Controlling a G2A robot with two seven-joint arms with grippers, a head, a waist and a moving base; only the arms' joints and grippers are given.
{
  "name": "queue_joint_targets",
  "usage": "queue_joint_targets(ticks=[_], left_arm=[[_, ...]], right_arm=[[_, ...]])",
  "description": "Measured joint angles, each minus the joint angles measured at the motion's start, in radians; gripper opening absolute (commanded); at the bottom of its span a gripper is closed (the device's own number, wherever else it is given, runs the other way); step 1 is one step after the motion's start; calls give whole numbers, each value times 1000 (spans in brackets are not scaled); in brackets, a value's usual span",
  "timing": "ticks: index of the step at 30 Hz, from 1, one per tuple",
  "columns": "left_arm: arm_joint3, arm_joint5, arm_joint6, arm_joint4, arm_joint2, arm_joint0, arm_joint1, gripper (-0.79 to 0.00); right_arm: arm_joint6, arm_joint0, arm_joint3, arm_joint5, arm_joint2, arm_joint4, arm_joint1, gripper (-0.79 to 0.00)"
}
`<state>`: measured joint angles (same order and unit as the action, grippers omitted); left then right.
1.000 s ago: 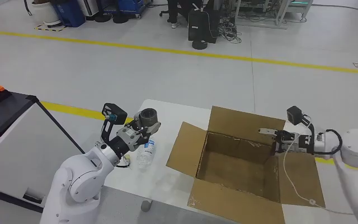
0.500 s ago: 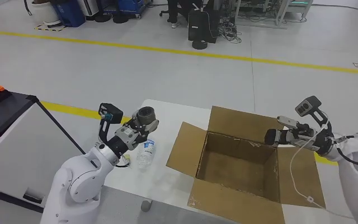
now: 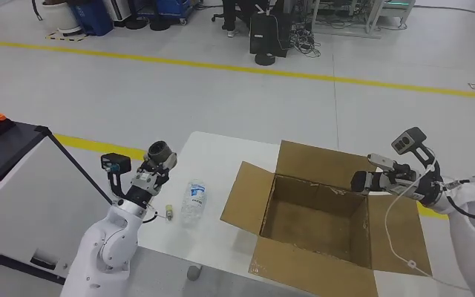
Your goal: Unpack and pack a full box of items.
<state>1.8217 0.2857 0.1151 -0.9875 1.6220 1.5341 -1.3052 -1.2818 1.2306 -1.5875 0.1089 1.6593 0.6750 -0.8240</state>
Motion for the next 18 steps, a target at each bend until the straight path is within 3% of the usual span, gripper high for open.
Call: queue_joint_targets(ticks=[7,12,18], left_arm=[[-83,-77,52,-133,-17,-45,5,-785],[-79,-173,94,-156,-18,-38,5,-785],[-69,-181,128,-173,-21,-30,6,-785]], right_arm=[[0,0,0,0,0,0,0,0],[0,0,0,0,0,0,0,0],[0,0,0,0,0,0,0,0]])
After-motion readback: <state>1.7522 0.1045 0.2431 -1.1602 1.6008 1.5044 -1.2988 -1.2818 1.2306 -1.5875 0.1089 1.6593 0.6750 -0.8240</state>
